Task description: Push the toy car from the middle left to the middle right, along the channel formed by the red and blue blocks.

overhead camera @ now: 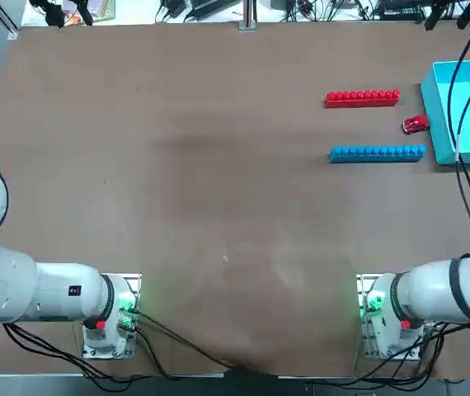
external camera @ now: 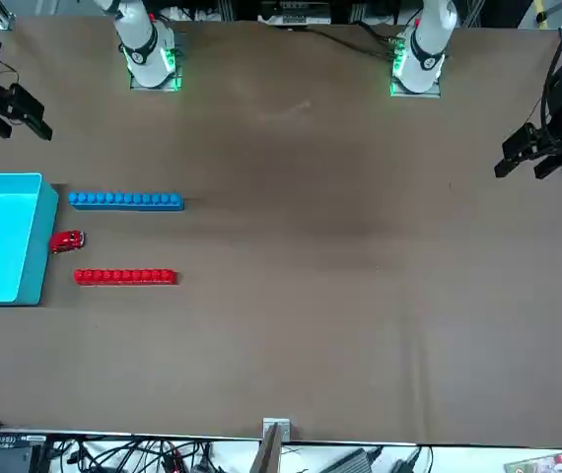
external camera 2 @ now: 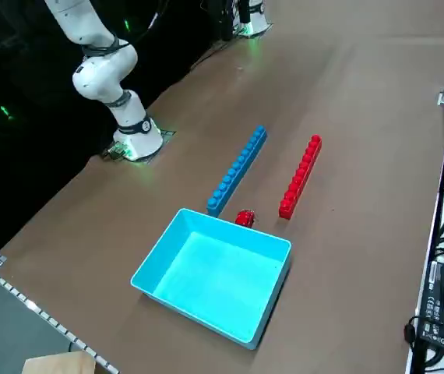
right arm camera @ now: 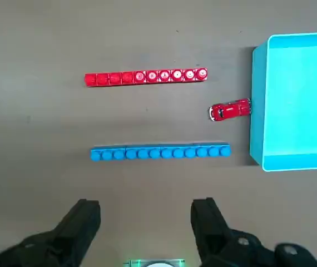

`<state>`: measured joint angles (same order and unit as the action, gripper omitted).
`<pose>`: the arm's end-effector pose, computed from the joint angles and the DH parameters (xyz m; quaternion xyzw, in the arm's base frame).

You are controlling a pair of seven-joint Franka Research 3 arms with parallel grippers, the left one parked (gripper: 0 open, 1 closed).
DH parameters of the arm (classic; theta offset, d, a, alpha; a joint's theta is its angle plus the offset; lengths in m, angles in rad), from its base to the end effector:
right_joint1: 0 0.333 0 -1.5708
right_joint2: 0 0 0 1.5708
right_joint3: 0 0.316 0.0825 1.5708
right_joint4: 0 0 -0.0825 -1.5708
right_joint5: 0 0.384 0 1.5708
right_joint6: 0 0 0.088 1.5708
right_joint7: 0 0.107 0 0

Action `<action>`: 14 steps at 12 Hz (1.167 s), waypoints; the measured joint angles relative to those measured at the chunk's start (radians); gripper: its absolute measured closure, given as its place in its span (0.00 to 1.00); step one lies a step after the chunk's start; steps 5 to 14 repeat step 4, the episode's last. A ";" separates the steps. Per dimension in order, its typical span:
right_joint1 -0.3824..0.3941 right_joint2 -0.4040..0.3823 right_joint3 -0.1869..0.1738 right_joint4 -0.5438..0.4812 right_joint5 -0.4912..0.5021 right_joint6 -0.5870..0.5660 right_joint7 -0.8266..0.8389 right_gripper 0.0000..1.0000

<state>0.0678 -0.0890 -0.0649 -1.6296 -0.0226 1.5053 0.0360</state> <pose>0.5197 -0.0027 0.6390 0.9997 -0.0169 -0.0176 0.0087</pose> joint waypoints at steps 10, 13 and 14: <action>-0.002 -0.024 0.000 -0.018 0.000 0.001 0.000 0.00; -0.002 -0.024 0.000 -0.018 0.000 0.001 0.000 0.00; -0.002 -0.024 0.000 -0.018 0.000 0.001 0.000 0.00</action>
